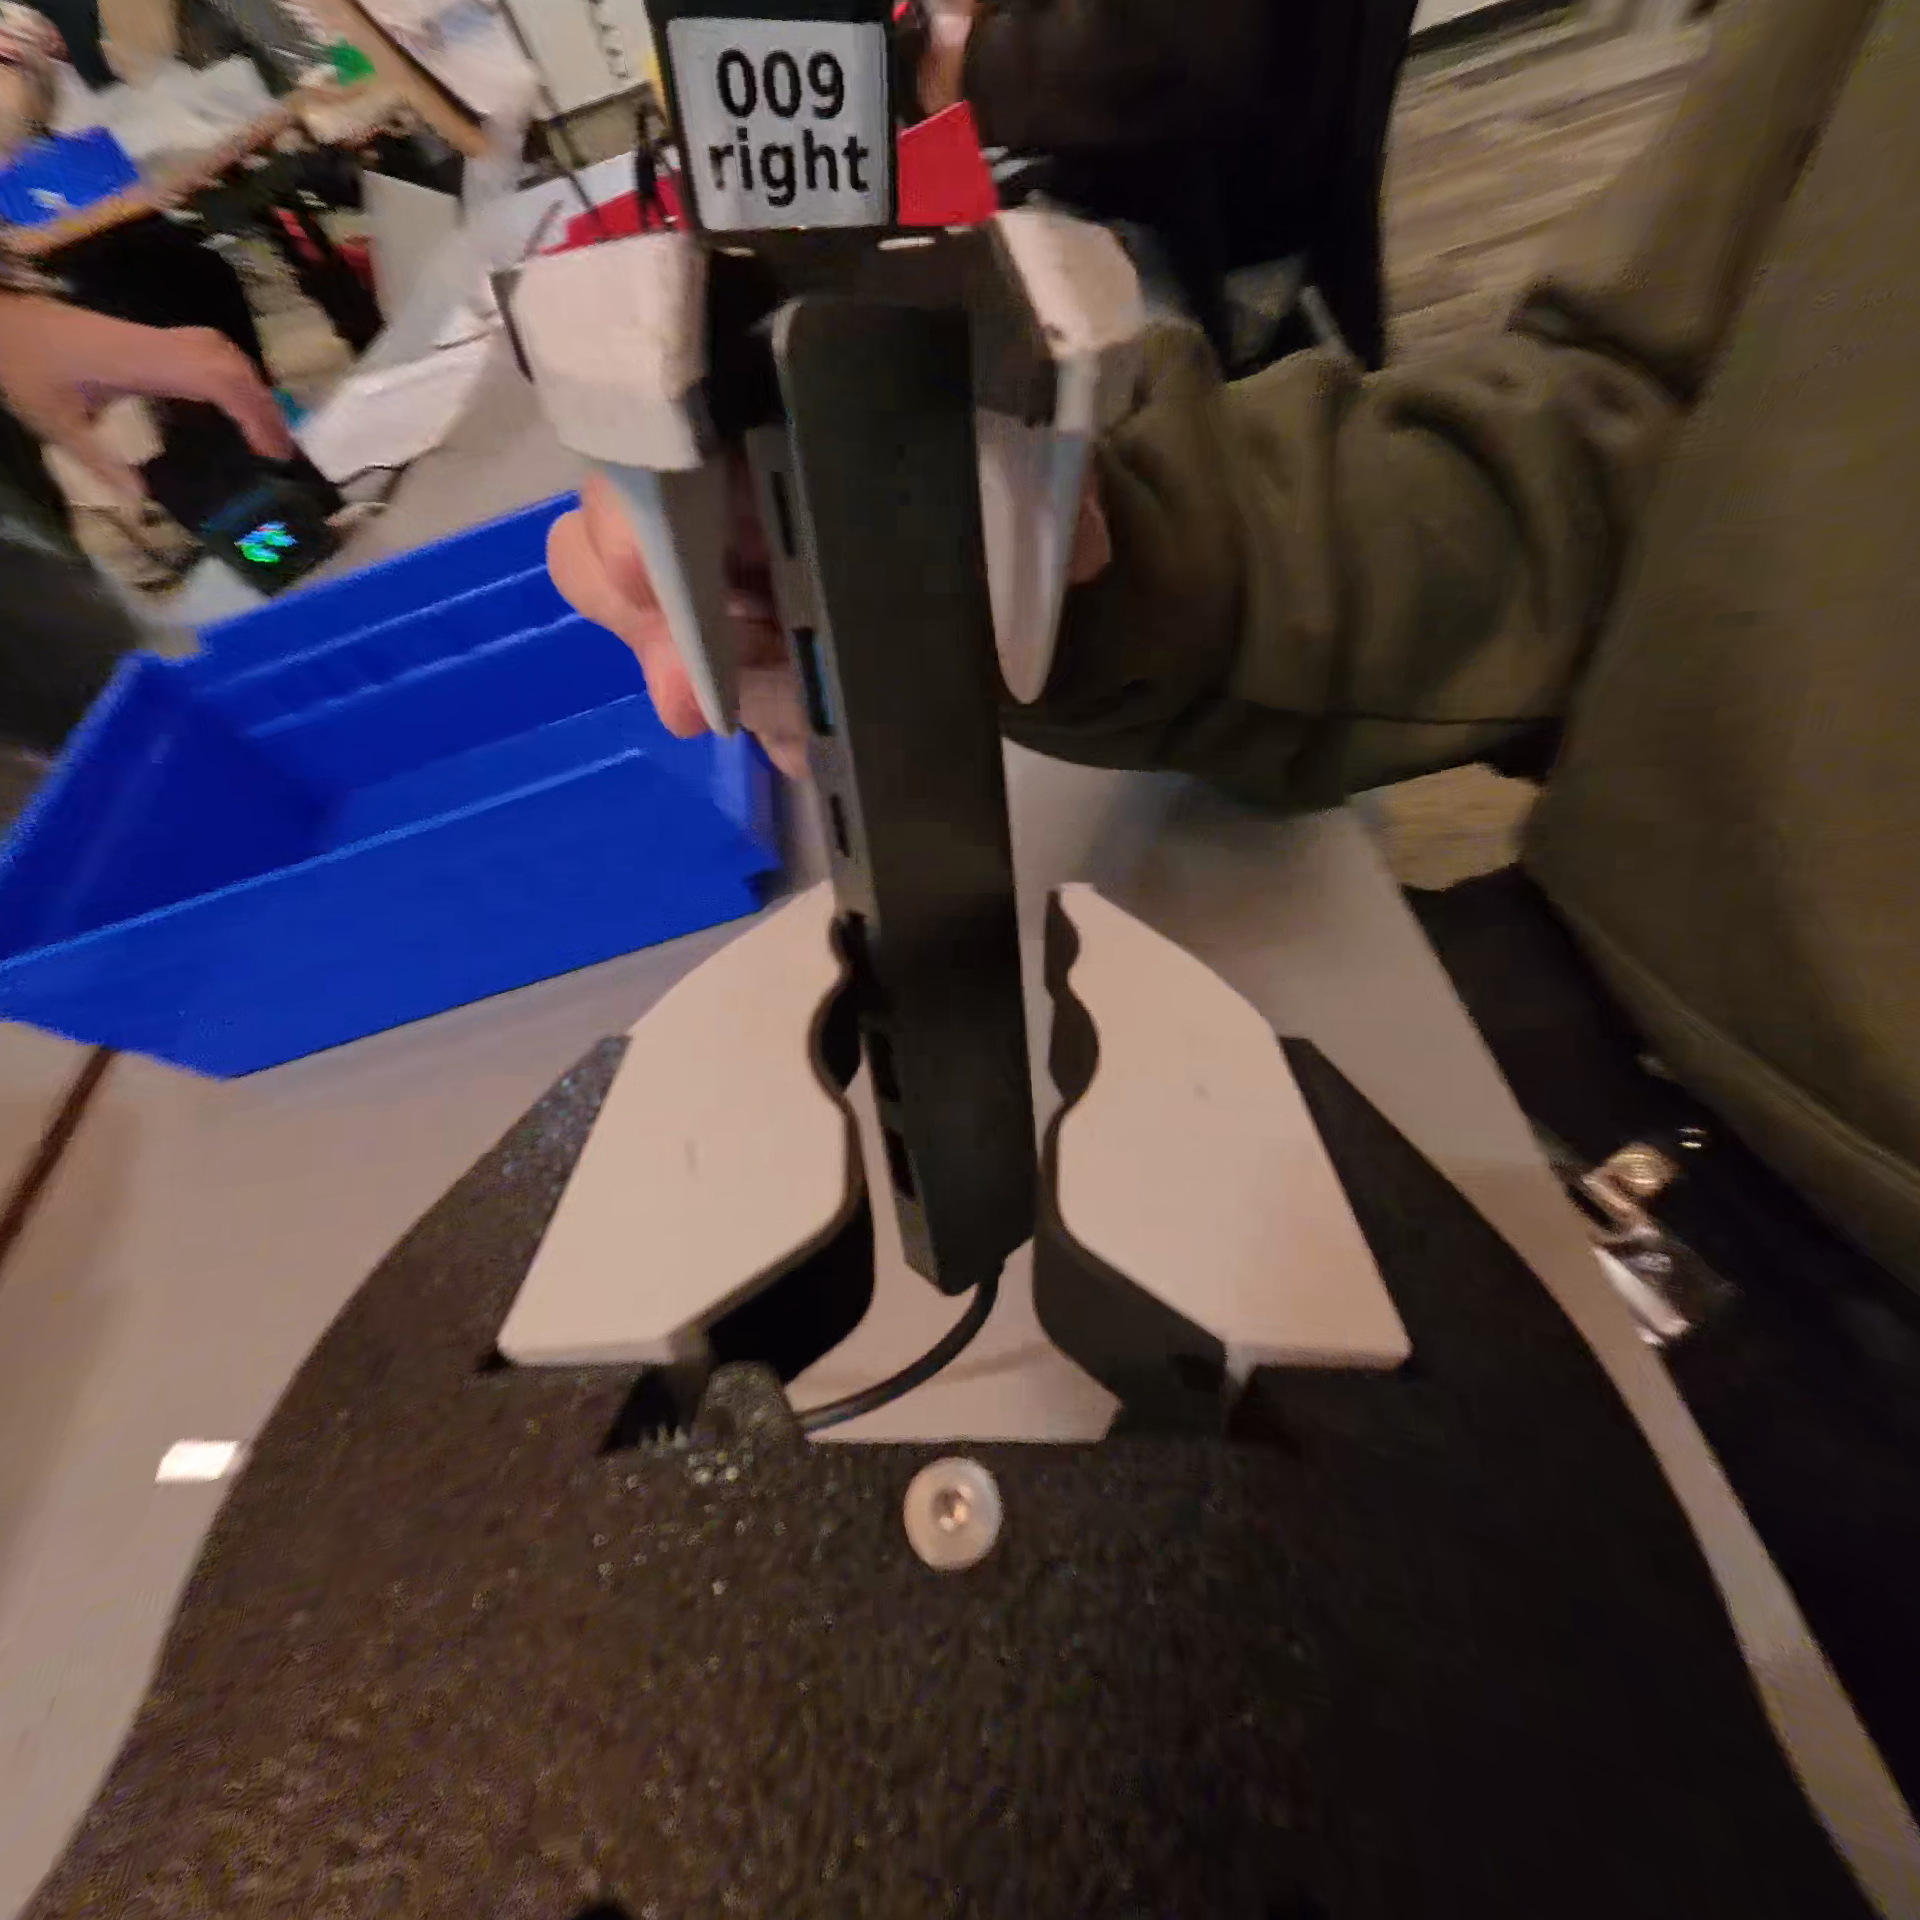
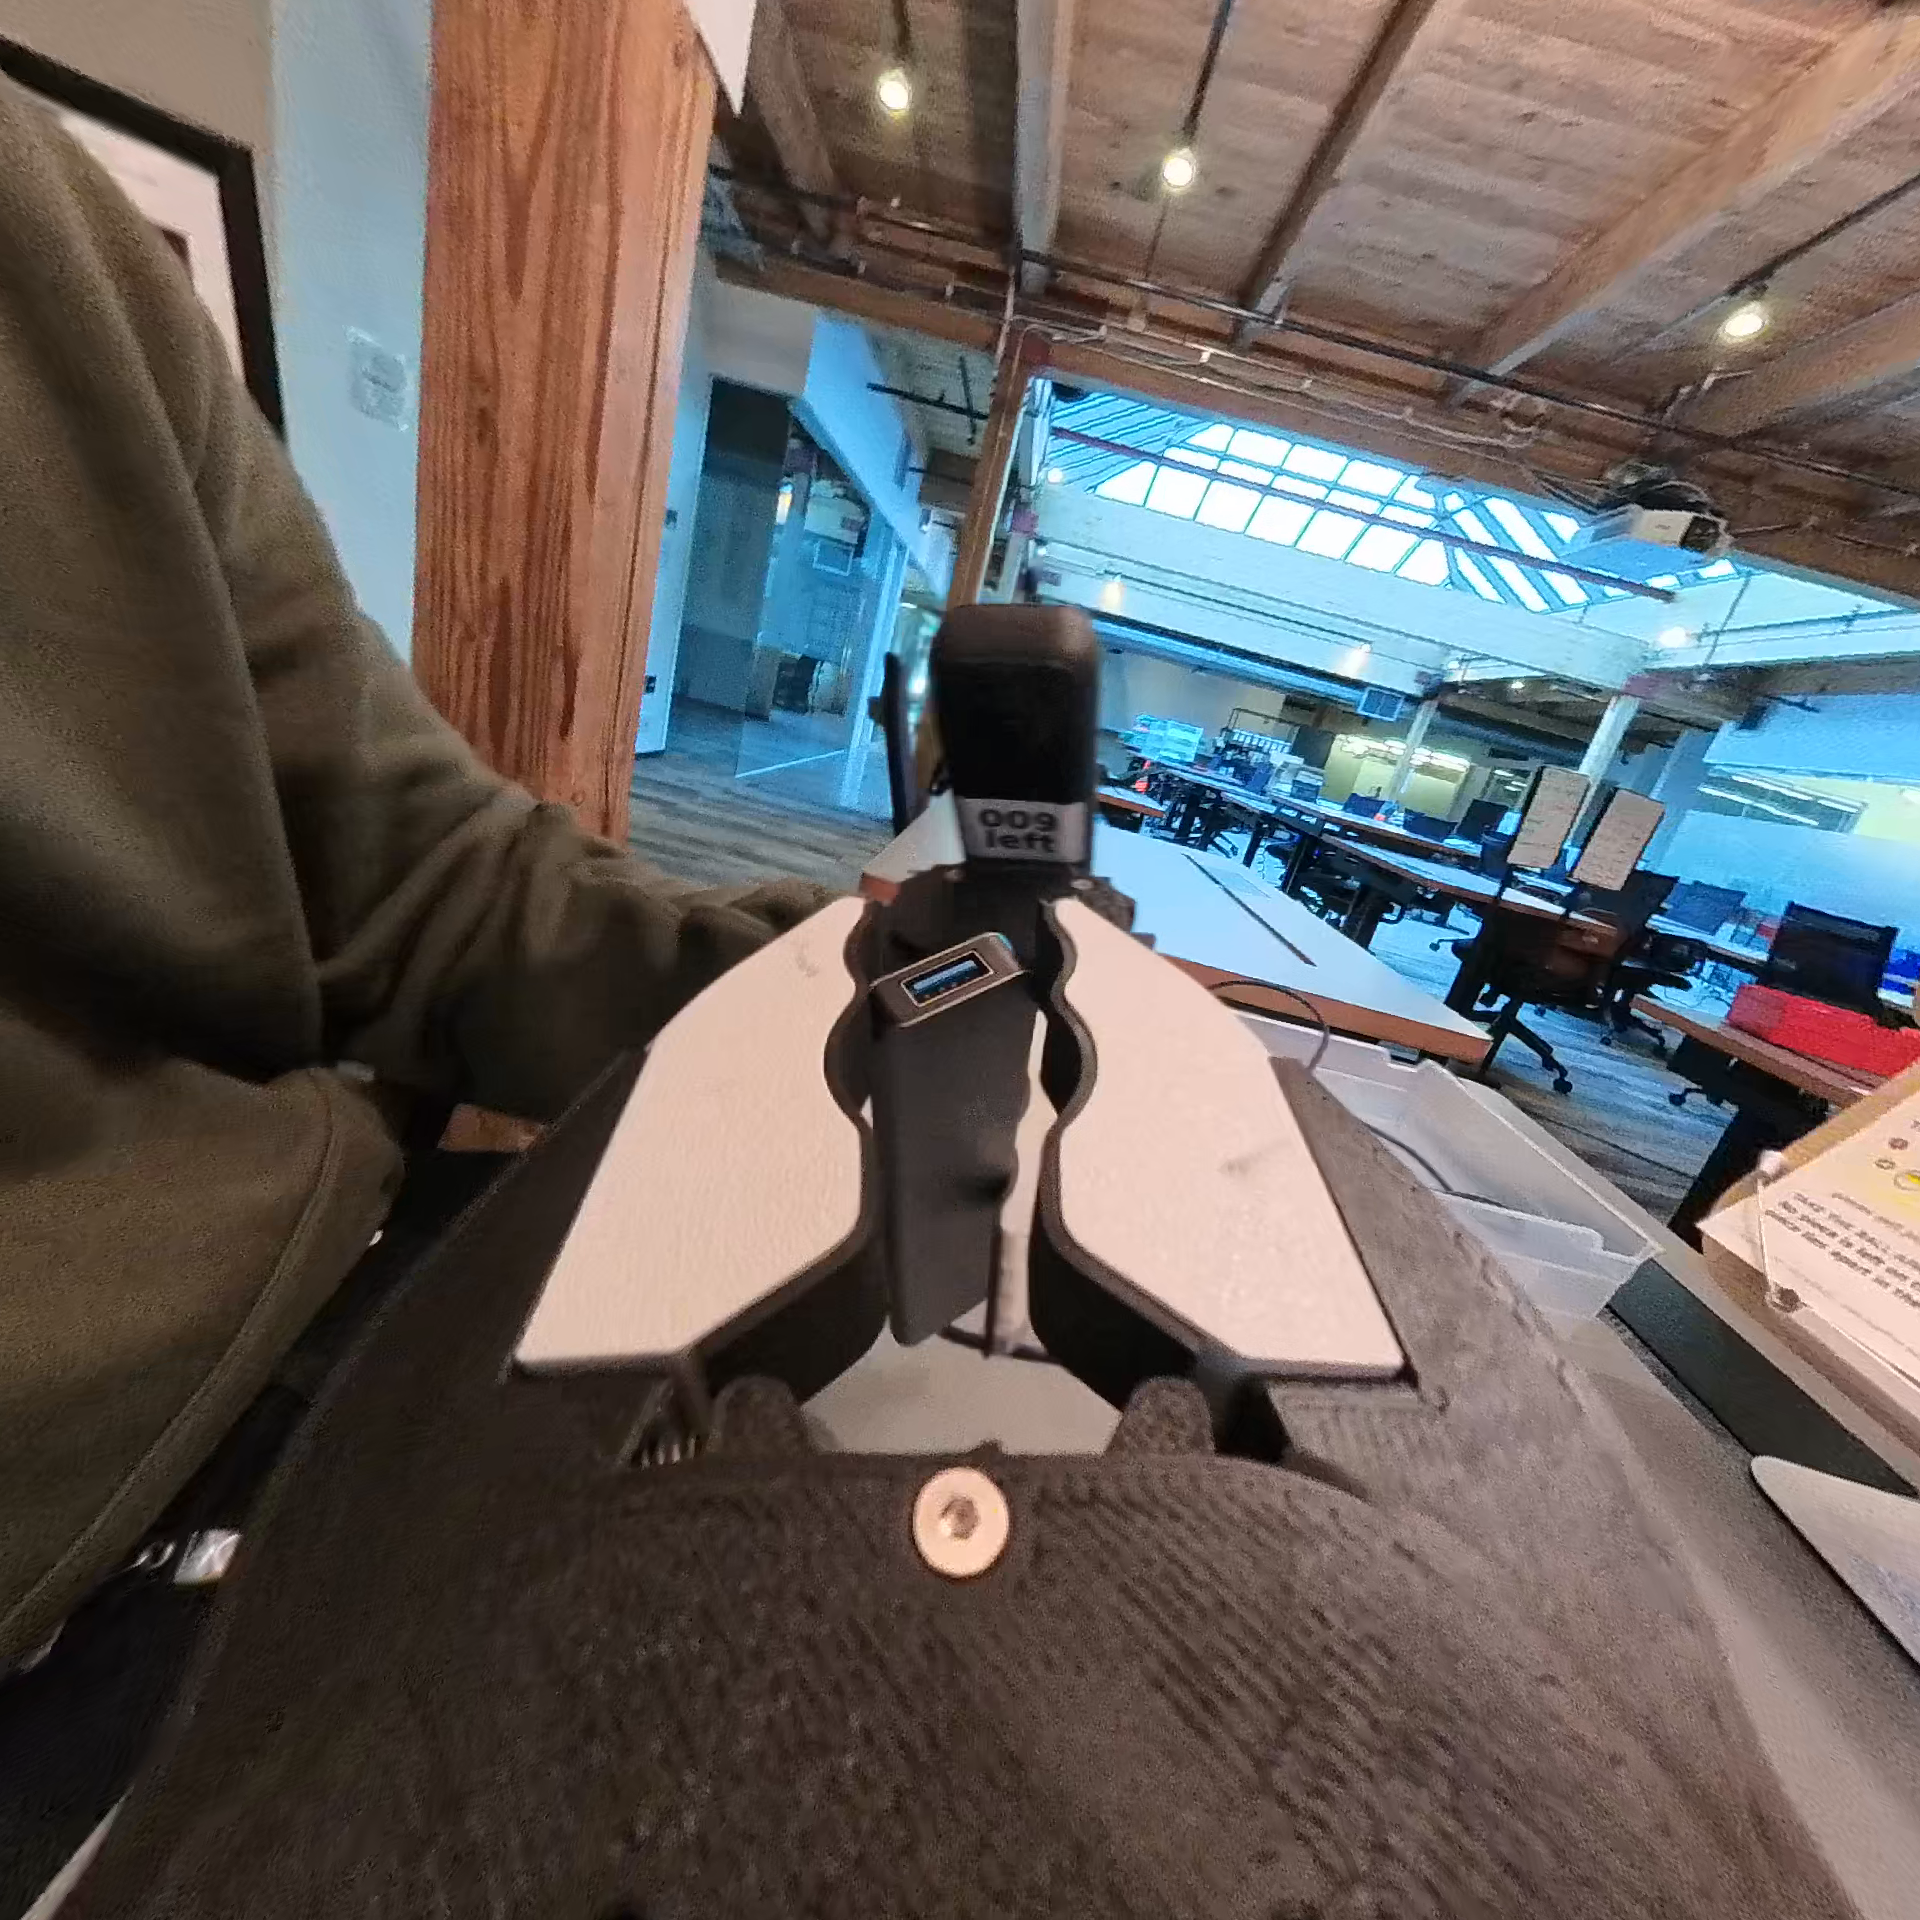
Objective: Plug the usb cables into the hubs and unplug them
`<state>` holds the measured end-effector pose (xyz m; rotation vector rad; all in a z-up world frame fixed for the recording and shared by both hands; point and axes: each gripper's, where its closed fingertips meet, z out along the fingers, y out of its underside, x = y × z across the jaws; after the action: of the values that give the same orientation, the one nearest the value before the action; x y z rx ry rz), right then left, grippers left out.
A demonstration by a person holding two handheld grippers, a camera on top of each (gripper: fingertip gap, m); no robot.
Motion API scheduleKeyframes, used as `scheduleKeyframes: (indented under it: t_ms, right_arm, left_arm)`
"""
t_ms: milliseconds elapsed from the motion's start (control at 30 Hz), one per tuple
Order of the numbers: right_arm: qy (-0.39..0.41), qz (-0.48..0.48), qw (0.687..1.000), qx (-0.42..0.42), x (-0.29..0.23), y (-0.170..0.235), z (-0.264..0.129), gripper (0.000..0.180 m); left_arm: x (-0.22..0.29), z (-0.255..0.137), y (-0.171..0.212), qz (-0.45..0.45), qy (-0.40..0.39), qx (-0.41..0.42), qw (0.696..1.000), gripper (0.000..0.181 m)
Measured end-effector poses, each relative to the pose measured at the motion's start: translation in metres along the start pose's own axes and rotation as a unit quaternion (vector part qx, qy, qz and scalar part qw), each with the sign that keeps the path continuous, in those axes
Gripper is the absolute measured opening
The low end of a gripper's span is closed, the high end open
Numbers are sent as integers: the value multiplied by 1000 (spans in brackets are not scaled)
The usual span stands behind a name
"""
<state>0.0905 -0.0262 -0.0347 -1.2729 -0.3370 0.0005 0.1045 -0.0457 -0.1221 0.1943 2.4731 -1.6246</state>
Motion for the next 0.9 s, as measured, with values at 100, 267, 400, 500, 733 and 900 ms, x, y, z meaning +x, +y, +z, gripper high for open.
scheduleKeyframes:
  t_ms: [100, 267, 400, 500, 733, 900]
  right_arm:
    - [1, -7, 1000, -13, 0, 2, -5, 28]
    - [109, -21, 994, -23, 32, 5, -15, 40]
    - [238, 3, 971, -30, 70, 6, -30, 56]
    - [256, 66, 963, -55, 80, 29, -26, 60]
    - [147, 85, 985, 25, 59, 26, -17, 11]
    - [81, 88, 991, 54, 43, 17, -25, 10]
  left_arm:
    - [5, -3, -2, -43, 55, 13, 998, 24]
    - [-14, -1, 1, -89, 6, 11, 996, 22]
    - [-66, -17, 8, -169, -160, 44, 972, 22]
    - [-79, -24, 9, -142, -249, 48, 957, 22]
    - [-74, -19, 1, -29, -325, -15, 945, 23]
    - [-56, -9, -8, 26, -291, -33, 956, 26]
